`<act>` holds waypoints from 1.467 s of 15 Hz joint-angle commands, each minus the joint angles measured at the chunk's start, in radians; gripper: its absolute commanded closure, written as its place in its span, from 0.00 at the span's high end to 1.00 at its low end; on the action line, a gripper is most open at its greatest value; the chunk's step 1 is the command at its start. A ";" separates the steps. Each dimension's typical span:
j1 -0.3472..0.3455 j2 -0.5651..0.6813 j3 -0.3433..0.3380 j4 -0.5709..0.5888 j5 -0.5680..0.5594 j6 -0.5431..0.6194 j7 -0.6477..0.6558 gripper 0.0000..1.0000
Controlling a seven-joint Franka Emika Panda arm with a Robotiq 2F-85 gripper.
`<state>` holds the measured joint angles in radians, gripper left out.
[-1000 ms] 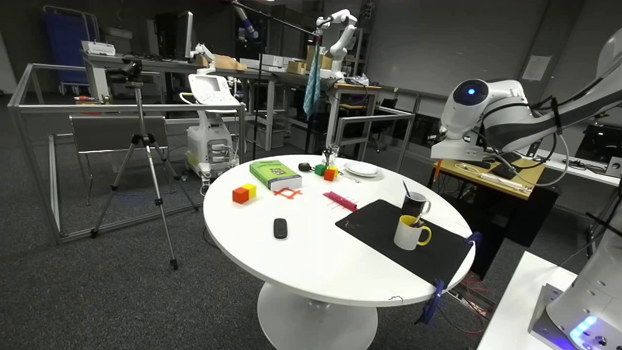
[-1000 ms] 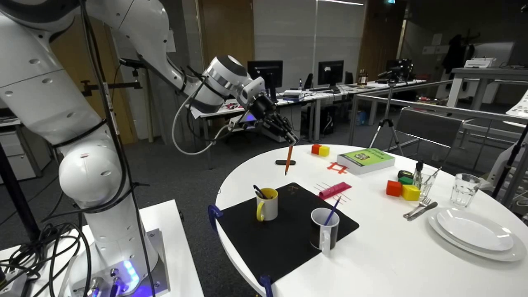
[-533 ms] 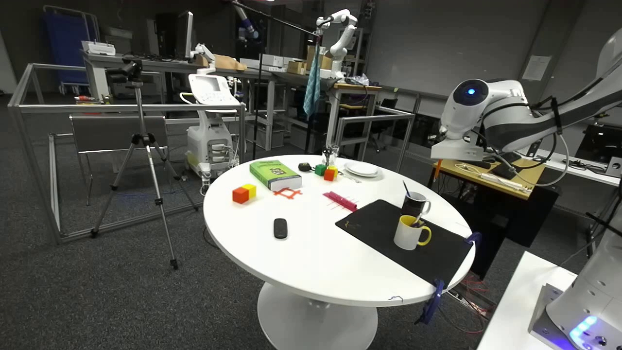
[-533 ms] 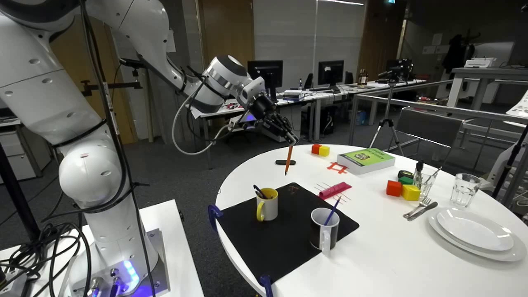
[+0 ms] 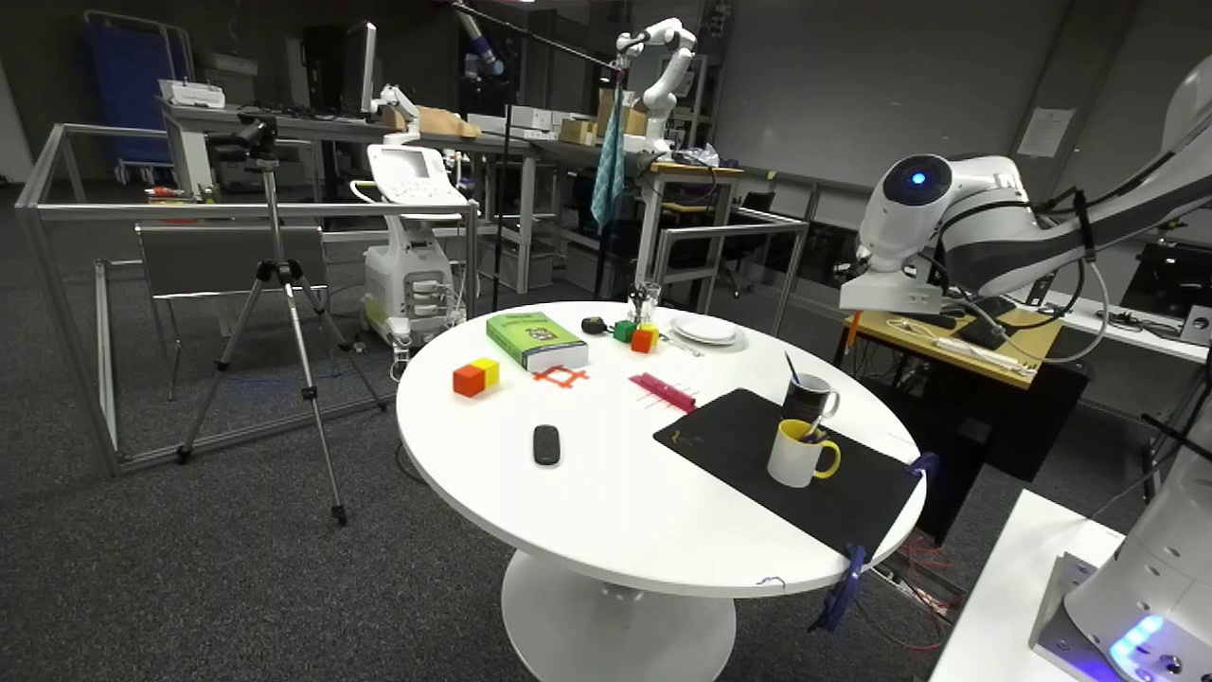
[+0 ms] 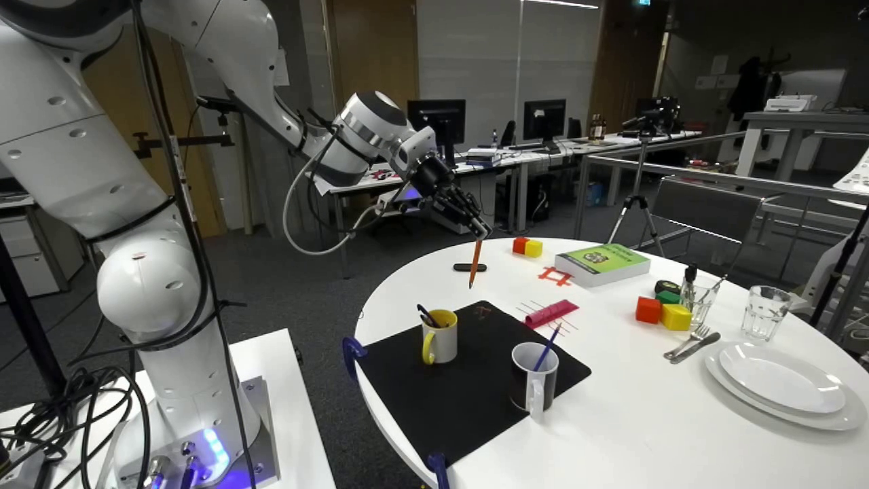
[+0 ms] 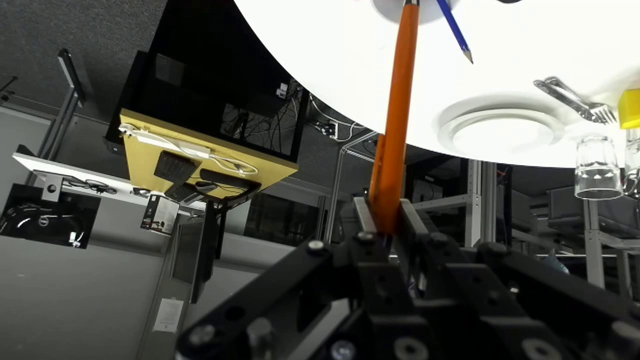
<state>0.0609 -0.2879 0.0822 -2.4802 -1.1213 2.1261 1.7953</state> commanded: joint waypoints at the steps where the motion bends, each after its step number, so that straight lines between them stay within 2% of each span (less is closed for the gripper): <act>1: 0.000 0.000 0.001 0.001 0.002 -0.001 -0.002 0.15; 2: 0.000 0.000 0.001 0.001 0.002 -0.001 -0.002 0.04; 6: -0.027 0.070 -0.016 0.019 -0.052 -0.001 0.002 0.04; 13: -0.076 0.218 -0.087 0.091 -0.219 0.064 0.012 0.04; 22: -0.075 0.443 -0.104 0.257 -0.269 0.079 0.037 0.04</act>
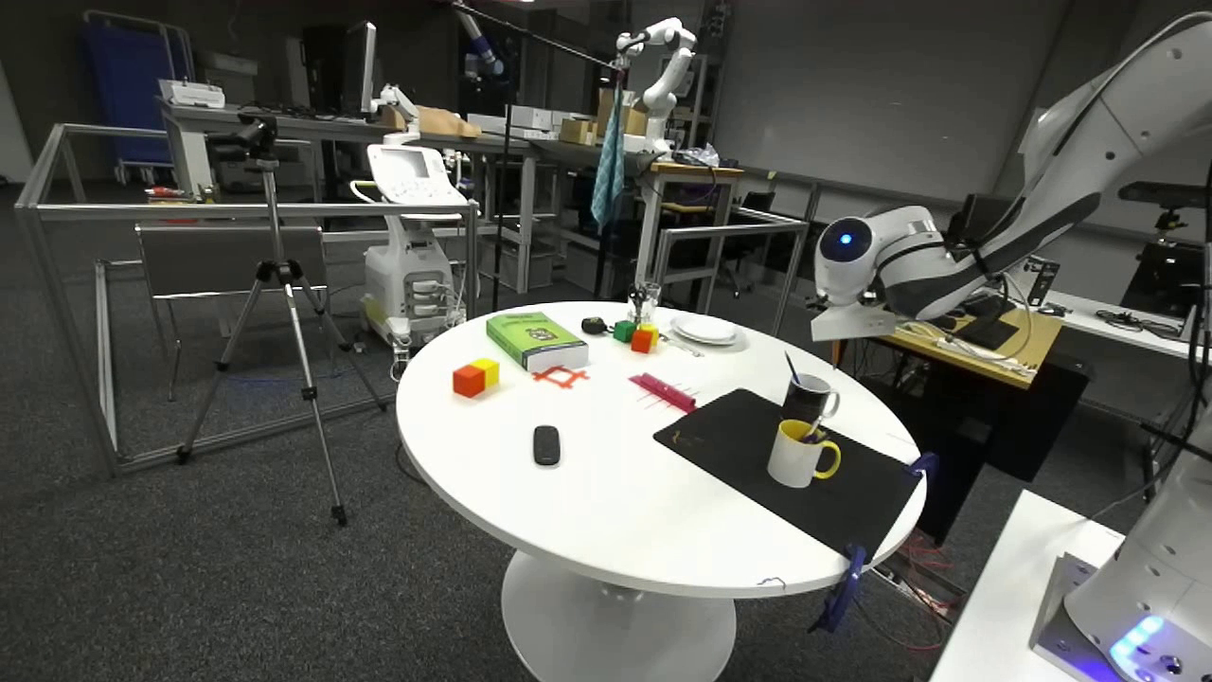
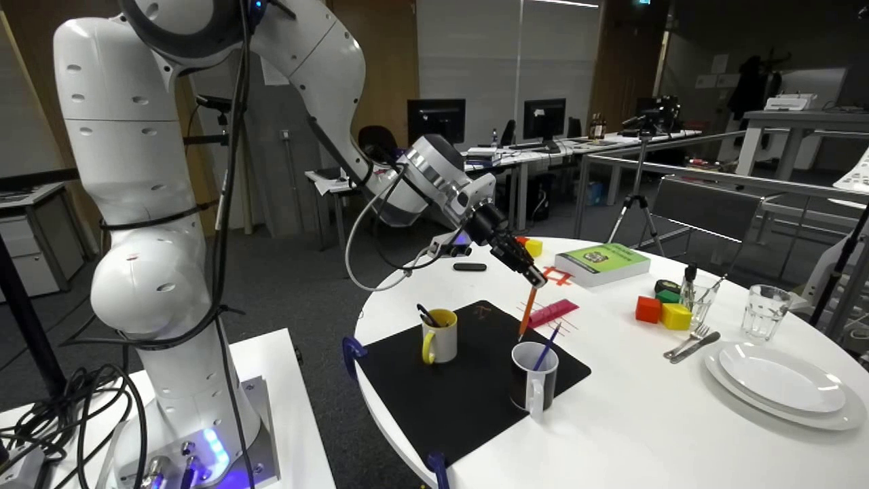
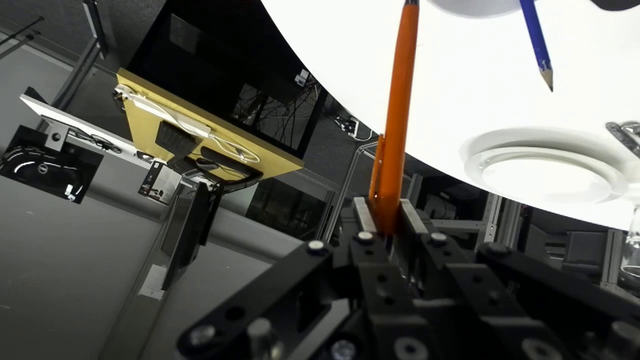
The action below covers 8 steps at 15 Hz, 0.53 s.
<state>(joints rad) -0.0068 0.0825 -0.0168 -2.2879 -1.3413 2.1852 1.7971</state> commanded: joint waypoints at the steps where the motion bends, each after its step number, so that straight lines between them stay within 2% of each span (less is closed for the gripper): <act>1: -0.007 0.094 -0.005 0.080 -0.058 0.023 0.048 0.04; 8: -0.003 0.221 -0.003 0.174 -0.108 0.020 0.111 0.04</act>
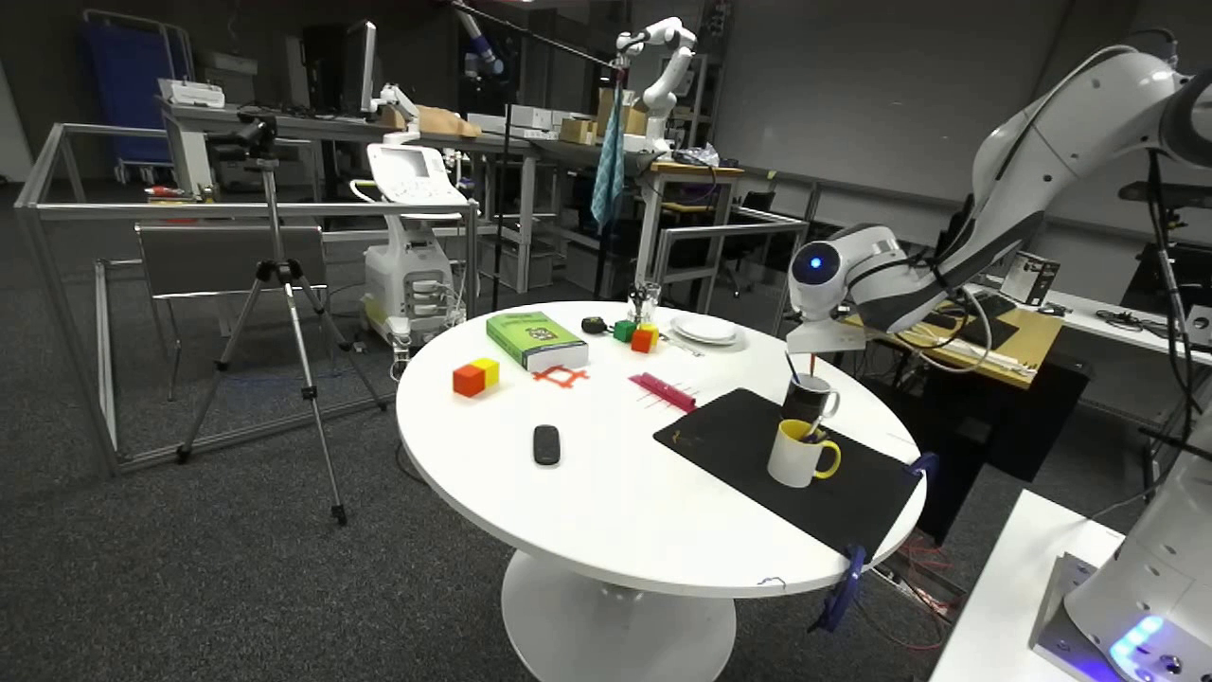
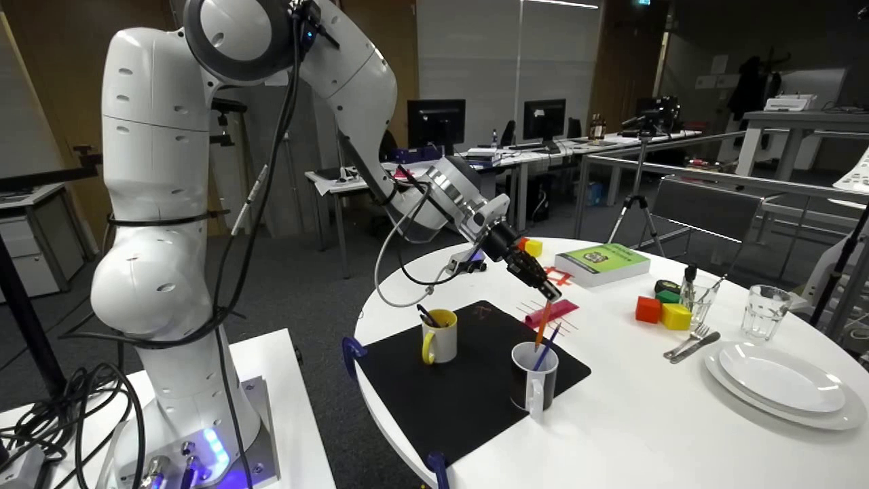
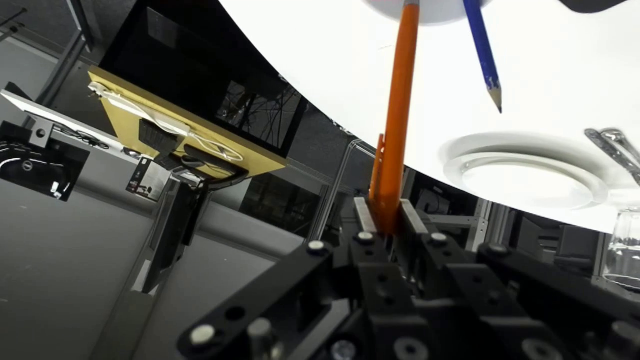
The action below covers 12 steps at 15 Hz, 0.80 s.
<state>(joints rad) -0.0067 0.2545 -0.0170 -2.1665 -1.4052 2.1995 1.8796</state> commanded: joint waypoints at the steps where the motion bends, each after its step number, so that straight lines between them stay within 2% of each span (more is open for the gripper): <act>1: -0.002 0.064 -0.003 0.062 -0.045 0.003 0.027 0.04; 12: 0.008 0.188 0.004 0.129 -0.021 -0.017 -0.029 0.04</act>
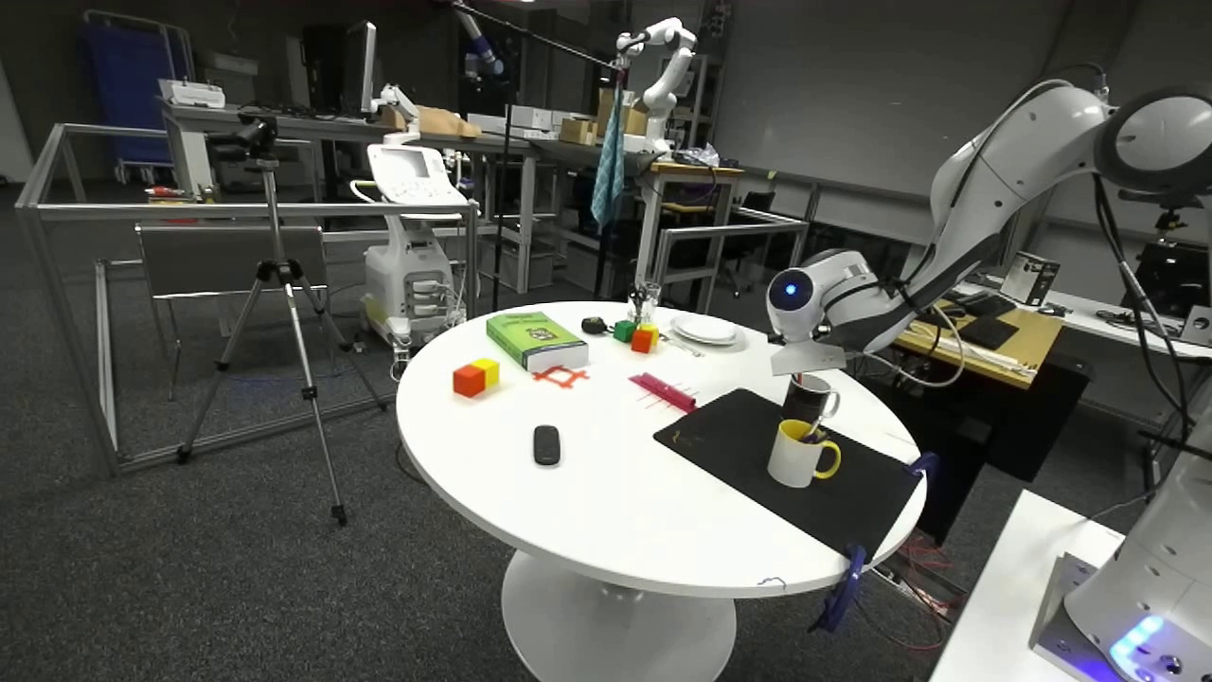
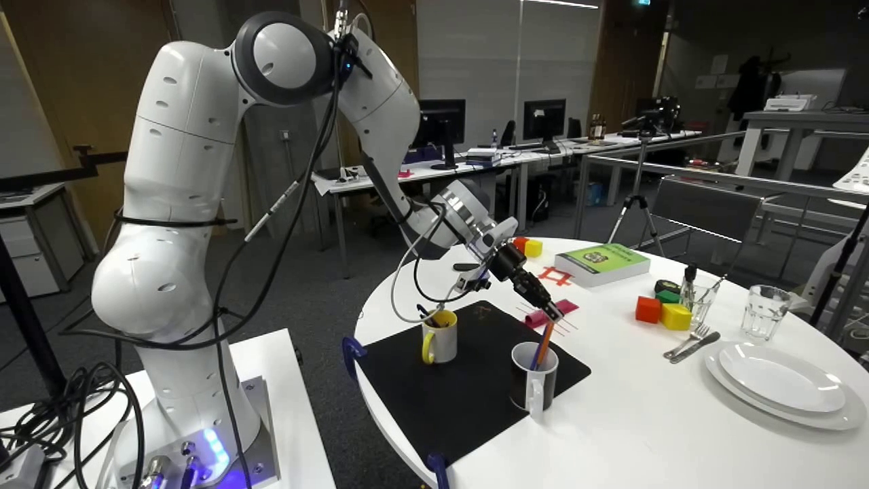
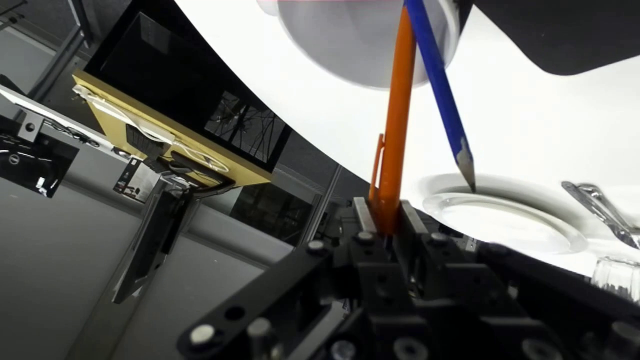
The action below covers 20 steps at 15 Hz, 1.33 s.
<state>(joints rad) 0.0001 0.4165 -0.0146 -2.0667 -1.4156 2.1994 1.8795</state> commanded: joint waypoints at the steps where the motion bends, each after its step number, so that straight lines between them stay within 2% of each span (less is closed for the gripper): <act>1: 0.001 0.031 0.001 0.030 -0.009 -0.019 -0.035 0.04; 2: 0.001 0.036 0.002 0.030 -0.006 -0.021 -0.044 0.18; 3: 0.001 0.039 0.002 0.030 -0.002 -0.022 -0.053 0.43; 5: 0.000 0.042 0.002 0.030 -0.002 -0.022 -0.066 0.47; 12: -0.012 -0.026 0.006 0.004 0.008 0.017 -0.067 0.98; 17: -0.027 -0.151 0.014 -0.046 0.040 0.132 -0.071 1.00; 20: -0.032 -0.222 0.017 -0.083 0.108 0.230 -0.122 1.00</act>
<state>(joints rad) -0.0055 0.3054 -0.0130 -2.0691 -1.3712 2.3381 1.8275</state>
